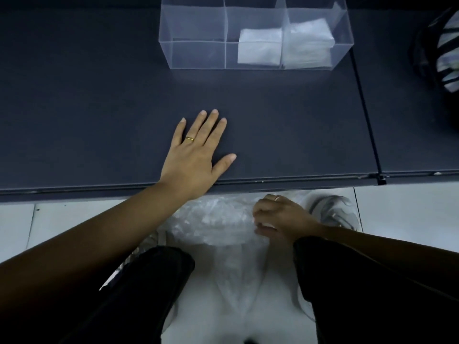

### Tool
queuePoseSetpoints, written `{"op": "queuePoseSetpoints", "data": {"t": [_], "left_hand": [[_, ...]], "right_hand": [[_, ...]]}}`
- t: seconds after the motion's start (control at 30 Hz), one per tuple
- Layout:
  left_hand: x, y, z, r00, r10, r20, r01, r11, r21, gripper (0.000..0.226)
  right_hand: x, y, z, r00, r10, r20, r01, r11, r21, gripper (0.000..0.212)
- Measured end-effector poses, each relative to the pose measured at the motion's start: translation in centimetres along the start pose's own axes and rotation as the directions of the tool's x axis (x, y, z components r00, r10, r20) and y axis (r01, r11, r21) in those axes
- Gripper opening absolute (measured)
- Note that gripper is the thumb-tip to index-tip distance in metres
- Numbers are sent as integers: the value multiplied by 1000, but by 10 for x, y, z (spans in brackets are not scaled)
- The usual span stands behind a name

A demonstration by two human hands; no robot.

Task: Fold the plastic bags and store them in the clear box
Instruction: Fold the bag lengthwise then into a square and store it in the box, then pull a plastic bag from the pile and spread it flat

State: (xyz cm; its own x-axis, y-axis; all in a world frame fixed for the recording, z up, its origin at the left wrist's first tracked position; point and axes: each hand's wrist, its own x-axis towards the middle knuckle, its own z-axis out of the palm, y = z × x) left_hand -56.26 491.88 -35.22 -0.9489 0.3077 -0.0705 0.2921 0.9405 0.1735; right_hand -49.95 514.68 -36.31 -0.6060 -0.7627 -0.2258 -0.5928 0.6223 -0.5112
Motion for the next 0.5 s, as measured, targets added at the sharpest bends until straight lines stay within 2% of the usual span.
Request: {"op": "queuePoseSetpoints", "data": {"t": [0.07, 0.1, 0.13, 0.17, 0.2, 0.23, 0.27, 0.33, 0.43, 0.5], "left_hand": [[3, -1, -6, 1000, -23, 14, 25, 991, -134, 79], [5, -3, -12, 997, -51, 53, 65, 951, -301, 80], [6, -5, -20, 990, -75, 123, 129, 846, -517, 80], [6, -7, -29, 975, -65, 212, 200, 670, -715, 81], [5, -7, -39, 953, -7, 302, 268, 480, -835, 82], [3, -7, -48, 923, 81, 377, 328, 351, -877, 80], [0, -4, -56, 895, 166, 415, 355, 299, -886, 74], [-1, 5, -61, 895, 204, 396, 334, 282, -899, 46], [6, 13, -61, 935, -60, 350, 355, 197, -914, 14], [11, 9, -58, 911, -225, 345, 382, 149, -912, 13]], "right_hand": [[3, -10, -18, 989, 123, -77, -106, 975, 195, 17], [3, -15, -30, 976, 180, -122, -137, 945, 298, 19], [3, -19, -43, 958, 225, -175, -144, 911, 386, 20], [3, -22, -59, 937, 264, -230, -137, 881, 452, 22], [5, -22, -74, 917, 299, -265, -123, 843, 524, 24], [6, -20, -88, 898, 329, -293, -97, 796, 598, 26], [9, -16, -102, 877, 367, -310, -79, 747, 660, 28], [16, -4, -122, 815, 469, -341, -86, 679, 729, 29], [26, 22, -137, 721, 596, -354, -152, 634, 758, 19], [29, 41, -142, 650, 666, -367, -226, 630, 743, 15]]}}
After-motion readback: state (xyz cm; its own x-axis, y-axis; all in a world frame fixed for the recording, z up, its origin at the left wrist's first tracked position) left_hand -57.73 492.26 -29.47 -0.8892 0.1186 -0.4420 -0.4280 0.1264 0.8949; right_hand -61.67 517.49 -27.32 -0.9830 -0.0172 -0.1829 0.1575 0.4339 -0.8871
